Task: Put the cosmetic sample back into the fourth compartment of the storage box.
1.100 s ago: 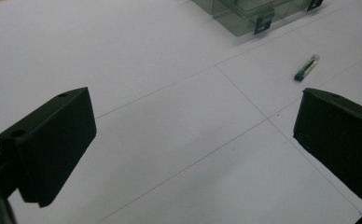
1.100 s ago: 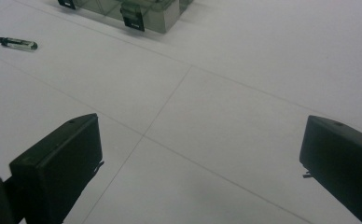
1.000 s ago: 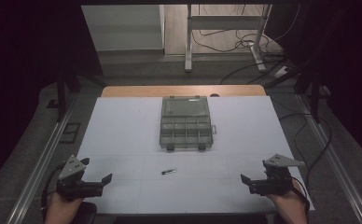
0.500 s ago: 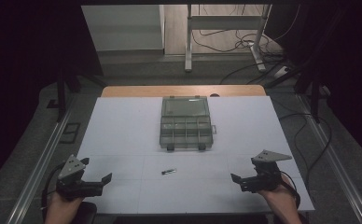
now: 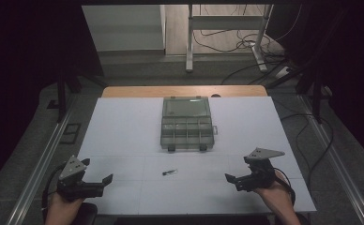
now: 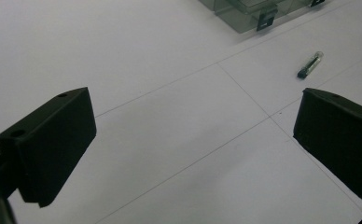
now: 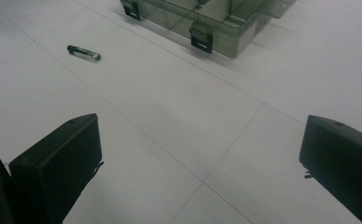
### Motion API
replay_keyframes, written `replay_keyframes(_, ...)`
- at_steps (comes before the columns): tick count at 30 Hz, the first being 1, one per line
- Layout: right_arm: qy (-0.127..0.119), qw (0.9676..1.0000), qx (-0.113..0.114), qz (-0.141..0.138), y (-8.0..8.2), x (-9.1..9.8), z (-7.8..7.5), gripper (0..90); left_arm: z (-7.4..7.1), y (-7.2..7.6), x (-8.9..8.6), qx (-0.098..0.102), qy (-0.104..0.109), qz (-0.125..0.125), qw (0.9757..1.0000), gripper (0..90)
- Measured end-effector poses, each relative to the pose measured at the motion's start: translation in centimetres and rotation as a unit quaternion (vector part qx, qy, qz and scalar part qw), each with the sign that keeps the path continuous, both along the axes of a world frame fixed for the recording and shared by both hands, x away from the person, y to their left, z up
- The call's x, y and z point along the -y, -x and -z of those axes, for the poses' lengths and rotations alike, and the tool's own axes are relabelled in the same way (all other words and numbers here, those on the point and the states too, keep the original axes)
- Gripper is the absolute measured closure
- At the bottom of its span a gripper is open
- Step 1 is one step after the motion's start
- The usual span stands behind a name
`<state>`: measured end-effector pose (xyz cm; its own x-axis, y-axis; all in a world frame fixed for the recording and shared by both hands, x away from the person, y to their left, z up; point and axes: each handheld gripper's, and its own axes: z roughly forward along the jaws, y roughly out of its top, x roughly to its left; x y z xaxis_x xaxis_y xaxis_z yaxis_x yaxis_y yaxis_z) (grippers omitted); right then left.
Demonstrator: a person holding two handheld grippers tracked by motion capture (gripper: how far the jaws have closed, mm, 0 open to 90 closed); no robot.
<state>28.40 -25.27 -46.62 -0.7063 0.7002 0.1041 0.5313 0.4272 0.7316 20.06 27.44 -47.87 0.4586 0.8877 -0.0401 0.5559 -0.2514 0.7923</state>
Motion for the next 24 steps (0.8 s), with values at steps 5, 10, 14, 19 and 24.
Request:
replay_keyframes(5, -0.023, 0.9994, -0.015, -0.018, -0.7, -0.8, -0.1, 0.0, 0.0, 0.0, 0.1, -0.001, -0.002, 0.0, 1.0, 0.0)
replay_keyframes(10, -0.02, 0.9992, -0.01, -0.034, -1.1, -1.8, 0.0, 0.0, 0.0, 0.0, 0.1, -0.001, -0.004, 0.001, 1.0, 0.0)
replay_keyframes(14, -0.017, 0.999, -0.012, -0.039, -1.4, -2.3, 0.1, 0.0, 0.0, 0.0, 0.1, -0.001, -0.004, 0.001, 1.0, 0.0)
replay_keyframes(19, -0.033, 0.9974, -0.02, -0.06, -2.0, -3.3, 0.1, 0.0, 0.0, 0.0, 0.1, -0.001, -0.005, 0.002, 1.0, 0.0)
replay_keyframes(24, -0.043, 0.9969, -0.008, -0.065, -2.3, -3.9, -0.1, 0.0, 0.0, 0.0, 0.2, -0.001, -0.007, 0.004, 1.0, 0.0)
